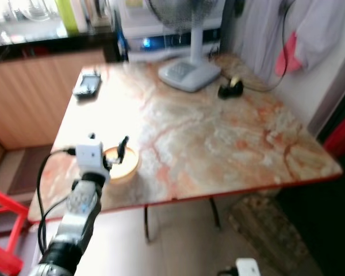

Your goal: Restocking fridge

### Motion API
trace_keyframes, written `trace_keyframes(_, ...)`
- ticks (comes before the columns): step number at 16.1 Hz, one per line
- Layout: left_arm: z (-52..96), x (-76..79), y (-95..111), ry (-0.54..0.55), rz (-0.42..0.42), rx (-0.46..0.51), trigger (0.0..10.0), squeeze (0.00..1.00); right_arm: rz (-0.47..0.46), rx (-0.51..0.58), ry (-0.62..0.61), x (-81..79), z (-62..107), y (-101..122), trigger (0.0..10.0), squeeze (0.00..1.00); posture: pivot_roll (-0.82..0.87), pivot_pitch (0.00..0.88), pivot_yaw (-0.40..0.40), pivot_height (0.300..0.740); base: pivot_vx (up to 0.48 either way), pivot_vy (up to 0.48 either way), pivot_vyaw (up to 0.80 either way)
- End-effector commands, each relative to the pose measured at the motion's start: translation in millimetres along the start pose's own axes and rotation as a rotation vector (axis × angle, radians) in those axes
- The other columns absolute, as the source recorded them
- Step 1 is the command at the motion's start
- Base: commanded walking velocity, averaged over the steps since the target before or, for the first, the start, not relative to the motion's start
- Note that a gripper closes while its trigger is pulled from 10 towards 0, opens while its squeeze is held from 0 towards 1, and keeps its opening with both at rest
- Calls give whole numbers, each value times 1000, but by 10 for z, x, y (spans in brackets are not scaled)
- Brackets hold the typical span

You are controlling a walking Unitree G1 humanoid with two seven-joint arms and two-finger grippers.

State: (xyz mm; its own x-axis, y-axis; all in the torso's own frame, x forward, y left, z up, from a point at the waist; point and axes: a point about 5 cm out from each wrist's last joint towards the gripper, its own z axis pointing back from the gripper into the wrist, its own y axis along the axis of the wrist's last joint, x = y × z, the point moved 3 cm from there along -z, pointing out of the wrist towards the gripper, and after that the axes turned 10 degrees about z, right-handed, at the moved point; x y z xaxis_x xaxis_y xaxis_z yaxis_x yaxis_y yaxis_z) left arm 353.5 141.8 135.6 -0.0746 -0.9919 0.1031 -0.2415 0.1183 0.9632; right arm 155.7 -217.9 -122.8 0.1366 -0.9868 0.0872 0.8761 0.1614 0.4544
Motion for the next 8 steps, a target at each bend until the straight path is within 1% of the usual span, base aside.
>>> trace_keyframes(1, 10, -97, -2, 26, 20, -8, 10000, 0, -7, 2, 22, -96, -14, 11, 10000, 0, 55, 8, 8, 740, 0, 0, 0)
trace_keyframes(2, 19, -119, -26, 48, 52, -22, 10000, 0, -8, 3, 22, -98, -14, 11, 10000, 0, 54, 2, 9, 740, 0, 0, 0)
trace_keyframes(3, 31, -151, -49, 72, 104, -36, 10000, 0, -7, 3, 22, -100, -15, 10, 10000, 0, 53, 0, 10, 740, 0, 0, 0)
trace_keyframes(5, 61, -260, -86, 138, 239, -62, 10000, 0, -5, 1, 22, -102, -13, 0, 10000, 0, 52, 0, 13, 740, 0, 0, 0)
trace_keyframes(6, 69, -339, -125, 168, 301, -85, 10000, 0, -3, -1, 22, -104, -13, -6, 10000, 0, 54, 0, 13, 740, 0, 0, 0)
trace_keyframes(8, 67, -376, -150, 170, 336, -101, 10000, 0, -1, -1, 23, -106, -12, -9, 10000, 0, 54, 0, 14, 740, 0, 0, 0)
